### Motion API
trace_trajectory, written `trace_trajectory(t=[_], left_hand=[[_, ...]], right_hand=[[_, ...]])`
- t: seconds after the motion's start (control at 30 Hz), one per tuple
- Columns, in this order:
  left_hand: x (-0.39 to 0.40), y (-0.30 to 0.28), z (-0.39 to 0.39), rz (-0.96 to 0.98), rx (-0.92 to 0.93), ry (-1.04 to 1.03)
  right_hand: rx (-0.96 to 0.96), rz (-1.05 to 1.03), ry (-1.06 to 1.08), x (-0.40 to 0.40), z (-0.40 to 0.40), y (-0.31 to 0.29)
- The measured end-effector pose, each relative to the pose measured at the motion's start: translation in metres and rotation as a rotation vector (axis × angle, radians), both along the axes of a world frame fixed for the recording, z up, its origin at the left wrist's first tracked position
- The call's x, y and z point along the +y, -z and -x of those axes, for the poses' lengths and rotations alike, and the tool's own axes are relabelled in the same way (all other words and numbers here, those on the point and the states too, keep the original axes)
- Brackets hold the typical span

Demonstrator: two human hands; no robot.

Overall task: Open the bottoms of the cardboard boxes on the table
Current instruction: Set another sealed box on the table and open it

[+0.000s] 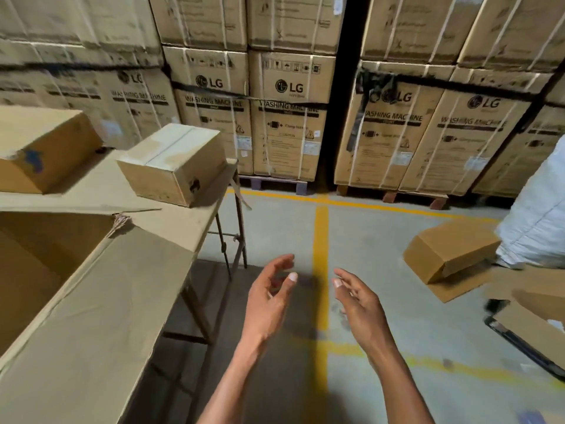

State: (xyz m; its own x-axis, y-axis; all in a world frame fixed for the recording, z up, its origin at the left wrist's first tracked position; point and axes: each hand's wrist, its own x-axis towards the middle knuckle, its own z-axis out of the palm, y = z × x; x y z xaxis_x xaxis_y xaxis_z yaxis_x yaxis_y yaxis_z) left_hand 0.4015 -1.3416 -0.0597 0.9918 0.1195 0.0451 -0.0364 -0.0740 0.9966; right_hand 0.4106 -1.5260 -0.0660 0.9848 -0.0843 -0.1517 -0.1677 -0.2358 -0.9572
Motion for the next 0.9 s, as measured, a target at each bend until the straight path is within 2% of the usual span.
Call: trace_trajectory(t=[0.27, 0.47, 0.77, 0.9], left_hand=[[0.001, 0.026, -0.131, -0.128, 0.063, -0.308], [-0.003, 0.0, -0.223, -0.144, 0.082, -0.608], [0.025, 0.003, -0.294, -0.108, 0.143, -0.983], [0.058, 0.001, -0.339, -0.145, 0.137, -1.062]], right_hand=[[0.028, -0.035, -0.283, 0.019, -0.197, 0.027], [0.044, 0.026, -0.585, 0.032, -0.336, 0.011], [0.063, 0.026, -0.851, 0.11, -0.468, 0.004], [0.05, 0.053, -0.91, 0.152, -0.513, 0.004]])
